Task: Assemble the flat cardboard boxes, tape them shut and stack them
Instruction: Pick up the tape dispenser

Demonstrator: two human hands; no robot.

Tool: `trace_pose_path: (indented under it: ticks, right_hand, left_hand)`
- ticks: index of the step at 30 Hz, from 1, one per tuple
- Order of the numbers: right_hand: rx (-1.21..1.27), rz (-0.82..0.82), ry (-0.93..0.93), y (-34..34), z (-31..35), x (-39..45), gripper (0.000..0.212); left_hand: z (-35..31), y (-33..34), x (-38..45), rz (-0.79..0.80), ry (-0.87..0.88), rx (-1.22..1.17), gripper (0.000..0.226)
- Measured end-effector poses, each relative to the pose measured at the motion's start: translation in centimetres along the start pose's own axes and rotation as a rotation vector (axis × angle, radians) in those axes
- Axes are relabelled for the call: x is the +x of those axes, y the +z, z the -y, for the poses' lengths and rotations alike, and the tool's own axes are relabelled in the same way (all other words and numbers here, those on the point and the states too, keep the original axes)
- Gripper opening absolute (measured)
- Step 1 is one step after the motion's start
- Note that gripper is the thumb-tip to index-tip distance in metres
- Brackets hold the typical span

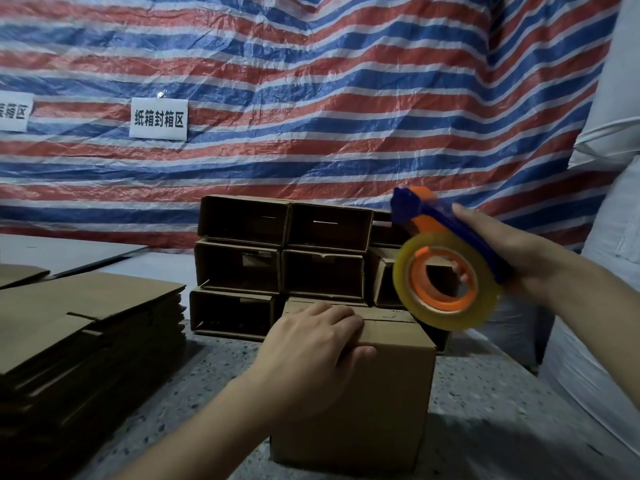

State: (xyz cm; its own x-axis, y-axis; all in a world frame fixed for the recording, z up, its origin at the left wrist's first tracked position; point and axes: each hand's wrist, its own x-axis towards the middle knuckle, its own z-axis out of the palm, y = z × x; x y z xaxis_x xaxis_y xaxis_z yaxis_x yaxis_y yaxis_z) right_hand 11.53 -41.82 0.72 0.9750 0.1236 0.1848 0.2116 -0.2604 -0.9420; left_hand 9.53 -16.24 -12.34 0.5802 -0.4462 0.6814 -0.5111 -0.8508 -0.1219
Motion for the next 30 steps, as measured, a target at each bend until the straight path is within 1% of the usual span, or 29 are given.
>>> trace_pose_path:
  ticks: [2,6,9,12,14,15,16,17,19,20,21,22,23,26,28,30]
  right_hand:
    - [0.048,0.061,0.01,1.1,0.9,0.9,0.05]
    - [0.061,0.17,0.048,2.5,2.1,2.3,0.048]
    - [0.001,0.218,0.058,3.1,2.1,3.1,0.055]
    - [-0.071,0.249,0.081,3.7,1.6,3.7,0.062]
    - [-0.087,0.26,0.09,3.7,1.5,4.0,0.064]
    - [-0.092,0.265,0.093,3.7,1.6,4.1,0.065]
    - [-0.094,0.27,0.099,3.7,1.6,4.2,0.065]
    - [-0.095,0.271,0.105,3.7,1.7,4.2,0.065]
    - [-0.104,0.273,0.117,3.7,1.7,4.3,0.066]
    - [-0.111,0.282,0.121,3.8,1.8,4.4,0.065]
    - [-0.119,0.292,0.125,3.8,1.8,4.4,0.066]
    - [-0.127,0.3,0.128,3.9,1.9,4.5,0.066]
    - [-0.136,0.304,0.128,3.9,2.0,4.6,0.068]
    - [-0.157,0.314,0.119,4.1,2.2,4.7,0.07]
    - [-0.174,0.322,0.11,4.1,2.2,4.6,0.071]
    - [-0.184,0.326,0.109,4.1,2.2,4.7,0.074]
  left_hand:
    - [0.0,-0.1,0.0,0.005,-0.002,0.001,0.057]
    - [0.1,-0.1,-0.1,0.006,0.009,-0.022,0.056]
    - [0.1,-0.2,-0.1,0.014,-0.005,-0.023,0.056]
    - [0.0,-0.5,0.1,0.039,-0.029,-0.025,0.062]
    - [-0.3,-0.6,0.1,0.051,-0.065,-0.078,0.066]
    - [-0.3,-0.7,0.1,0.057,-0.097,-0.155,0.065]
    - [-0.1,-0.9,0.1,0.057,-0.157,-0.281,0.059]
    - [0.1,-1.2,0.4,0.049,-0.258,-0.474,0.051]
    - [0.8,-2.6,1.9,-0.029,-0.559,-0.987,0.038]
    - [1.3,-3.3,2.9,-0.086,-0.718,-1.18,0.038]
    - [1.9,-4.1,4.0,-0.125,-0.848,-1.295,0.042]
    - [2.5,-4.8,4.9,-0.133,-0.935,-1.35,0.046]
    - [3.0,-5.4,5.7,-0.121,-0.983,-1.377,0.05]
    - [3.6,-5.9,6.5,-0.008,-1.001,-1.432,0.053]
    - [3.6,-5.7,6.7,0.053,-0.988,-1.446,0.045]
    - [3.5,-5.6,7.0,0.04,-1.005,-1.43,0.033]
